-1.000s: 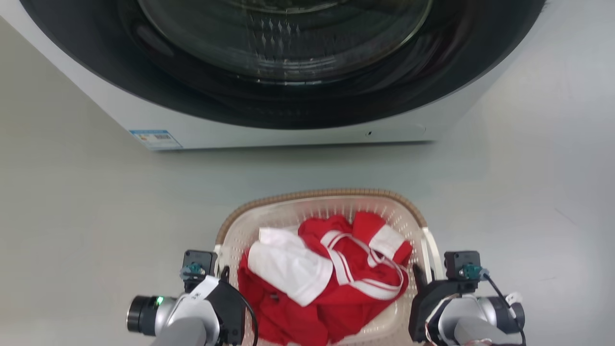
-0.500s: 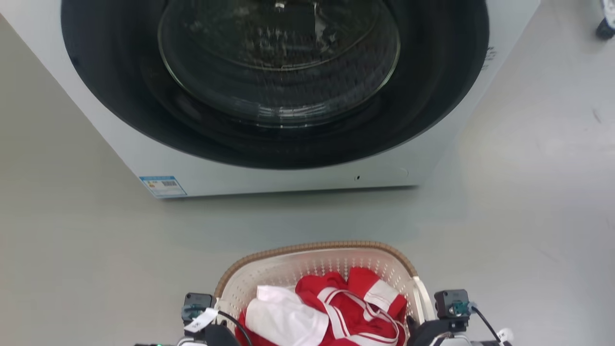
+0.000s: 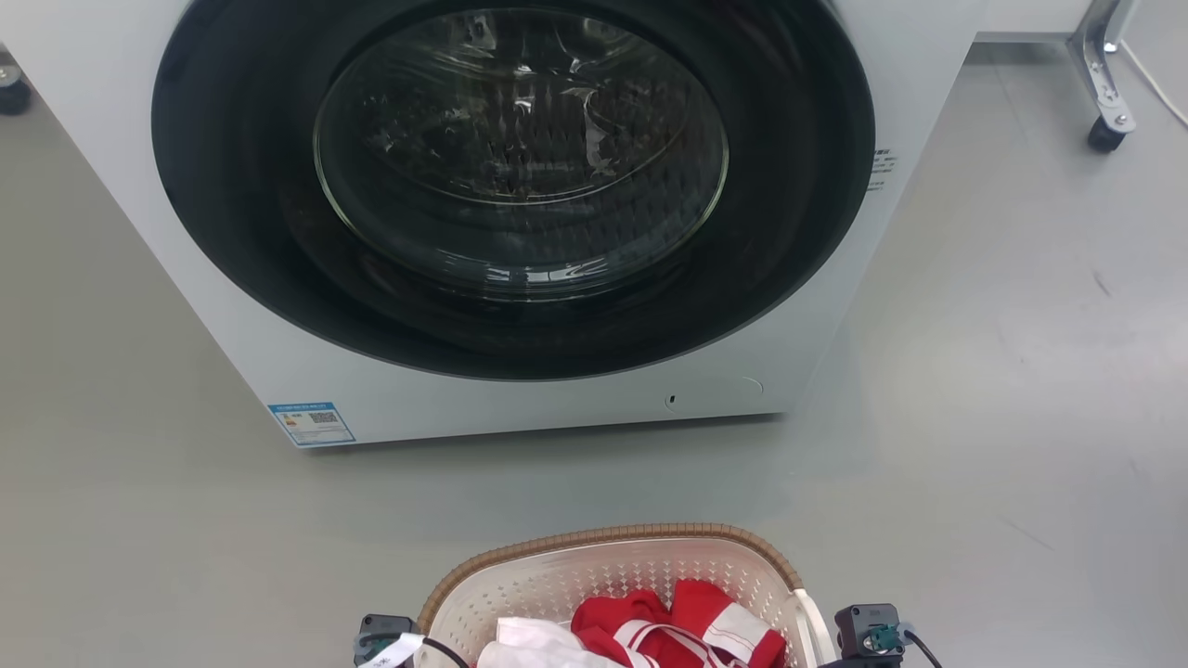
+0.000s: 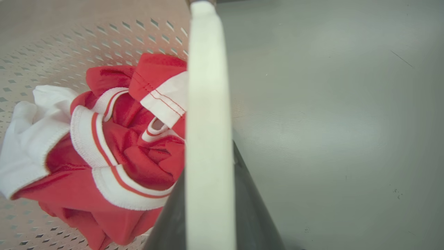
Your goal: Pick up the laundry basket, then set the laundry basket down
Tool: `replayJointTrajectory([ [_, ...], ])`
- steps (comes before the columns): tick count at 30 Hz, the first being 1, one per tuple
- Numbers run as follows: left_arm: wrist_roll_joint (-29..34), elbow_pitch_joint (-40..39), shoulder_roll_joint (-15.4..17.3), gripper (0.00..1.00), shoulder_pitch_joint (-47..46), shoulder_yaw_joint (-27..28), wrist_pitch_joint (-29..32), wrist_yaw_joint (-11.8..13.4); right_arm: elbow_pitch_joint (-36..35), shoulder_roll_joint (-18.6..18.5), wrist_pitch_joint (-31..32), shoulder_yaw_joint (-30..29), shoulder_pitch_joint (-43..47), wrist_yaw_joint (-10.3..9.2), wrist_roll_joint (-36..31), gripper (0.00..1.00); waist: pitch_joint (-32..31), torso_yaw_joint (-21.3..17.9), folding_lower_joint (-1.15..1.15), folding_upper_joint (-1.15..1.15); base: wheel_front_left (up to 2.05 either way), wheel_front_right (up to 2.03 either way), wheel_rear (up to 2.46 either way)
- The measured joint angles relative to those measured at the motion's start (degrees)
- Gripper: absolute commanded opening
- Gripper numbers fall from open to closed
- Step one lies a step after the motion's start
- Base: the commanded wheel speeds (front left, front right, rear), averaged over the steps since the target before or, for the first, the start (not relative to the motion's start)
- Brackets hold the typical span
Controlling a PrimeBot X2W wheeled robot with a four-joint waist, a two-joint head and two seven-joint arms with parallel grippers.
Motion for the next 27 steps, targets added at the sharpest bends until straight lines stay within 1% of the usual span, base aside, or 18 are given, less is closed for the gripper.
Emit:
replayJointTrajectory([
  [13, -0.6, 0.2, 0.0, 0.00, 1.2, -1.0, 0.9, -0.1, 0.4, 0.0, 0.4, 2.9, 1.3, -0.10, 3.0, 0.00, -3.0, -0.5, 0.00, 0.00, 0.00, 0.00, 0.00],
  [27, -0.7, 0.3, 0.0, 0.00, 1.3, -1.6, 1.2, -0.1, 1.3, 0.0, -0.1, 4.7, 1.3, -0.18, 5.6, 0.00, -3.5, -0.5, 0.00, 0.01, 0.00, 0.00, 0.00],
])
